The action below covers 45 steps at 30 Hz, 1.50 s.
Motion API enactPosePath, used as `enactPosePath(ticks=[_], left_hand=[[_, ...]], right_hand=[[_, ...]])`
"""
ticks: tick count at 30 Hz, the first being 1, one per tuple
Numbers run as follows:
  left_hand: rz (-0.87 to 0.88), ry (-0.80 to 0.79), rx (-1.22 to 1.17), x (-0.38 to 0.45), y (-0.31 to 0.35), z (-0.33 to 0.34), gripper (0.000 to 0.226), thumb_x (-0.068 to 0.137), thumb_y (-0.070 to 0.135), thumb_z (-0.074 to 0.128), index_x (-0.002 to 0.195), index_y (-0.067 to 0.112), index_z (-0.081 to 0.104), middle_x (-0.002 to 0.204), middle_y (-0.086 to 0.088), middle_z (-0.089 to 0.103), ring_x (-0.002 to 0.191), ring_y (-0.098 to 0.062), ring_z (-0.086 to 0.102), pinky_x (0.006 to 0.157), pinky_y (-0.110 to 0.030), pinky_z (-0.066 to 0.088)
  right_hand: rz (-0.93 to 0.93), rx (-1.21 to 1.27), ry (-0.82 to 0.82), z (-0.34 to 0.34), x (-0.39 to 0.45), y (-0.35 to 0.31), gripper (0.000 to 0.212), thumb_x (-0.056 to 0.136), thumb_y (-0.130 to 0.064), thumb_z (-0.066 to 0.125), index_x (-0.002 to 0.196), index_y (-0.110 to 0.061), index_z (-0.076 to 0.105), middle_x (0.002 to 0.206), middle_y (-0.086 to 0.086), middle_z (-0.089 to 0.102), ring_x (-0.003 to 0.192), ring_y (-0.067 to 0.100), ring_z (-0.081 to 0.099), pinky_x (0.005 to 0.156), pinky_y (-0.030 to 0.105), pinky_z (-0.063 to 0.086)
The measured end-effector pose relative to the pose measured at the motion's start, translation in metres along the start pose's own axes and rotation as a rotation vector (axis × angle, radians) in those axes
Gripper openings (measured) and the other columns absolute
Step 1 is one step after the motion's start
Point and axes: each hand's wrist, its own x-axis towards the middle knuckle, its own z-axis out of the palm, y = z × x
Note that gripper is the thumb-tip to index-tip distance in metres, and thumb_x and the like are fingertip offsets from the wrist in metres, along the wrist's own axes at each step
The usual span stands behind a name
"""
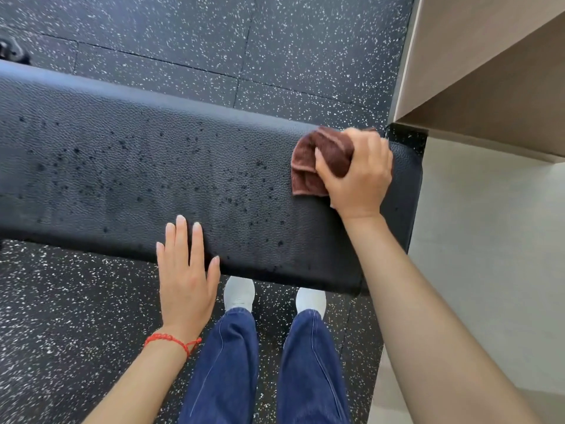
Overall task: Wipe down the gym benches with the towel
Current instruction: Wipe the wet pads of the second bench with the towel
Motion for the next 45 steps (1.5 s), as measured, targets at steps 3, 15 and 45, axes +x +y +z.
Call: enactPosePath(ticks=[3,15,45], left_hand=[[0.008,0.02,-0.005,-0.001,0.0,0.001,0.054,0.093,0.024,0.036,0.134,-0.01,0.037,0.144,-0.031,0.027,0.134,-0.046,0.023,0.104,-0.063,0.024],[0.026,0.042,0.011,-0.002,-0.003,0.003,0.053,0.093,0.024,0.036,0.135,-0.009,0.037,0.144,-0.031,0.028,0.134,-0.045,0.023,0.104,-0.061,0.025],[0.0,0.057,-0.006,0.001,-0.007,0.0,0.052,0.091,0.025,0.04,0.134,-0.004,0.041,0.143,-0.027,0.032,0.135,-0.038,0.023,0.108,-0.054,0.022]], right_hand=[[0.074,-0.012,-0.001,0.005,0.015,-0.004,0.041,0.08,-0.04,0.063,0.096,-0.002,0.064,0.084,0.016,0.061,0.076,0.033,0.057,0.074,0.039,0.046],[-0.034,0.109,-0.053,-0.032,-0.121,-0.036,0.033,0.089,-0.045,0.054,0.096,-0.012,0.053,0.077,0.011,0.06,0.074,0.024,0.049,0.072,0.035,0.041],[-0.05,0.056,-0.067,0.029,-0.043,-0.097,0.039,0.08,-0.04,0.062,0.091,-0.003,0.065,0.077,0.016,0.059,0.068,0.032,0.056,0.07,0.038,0.039]])
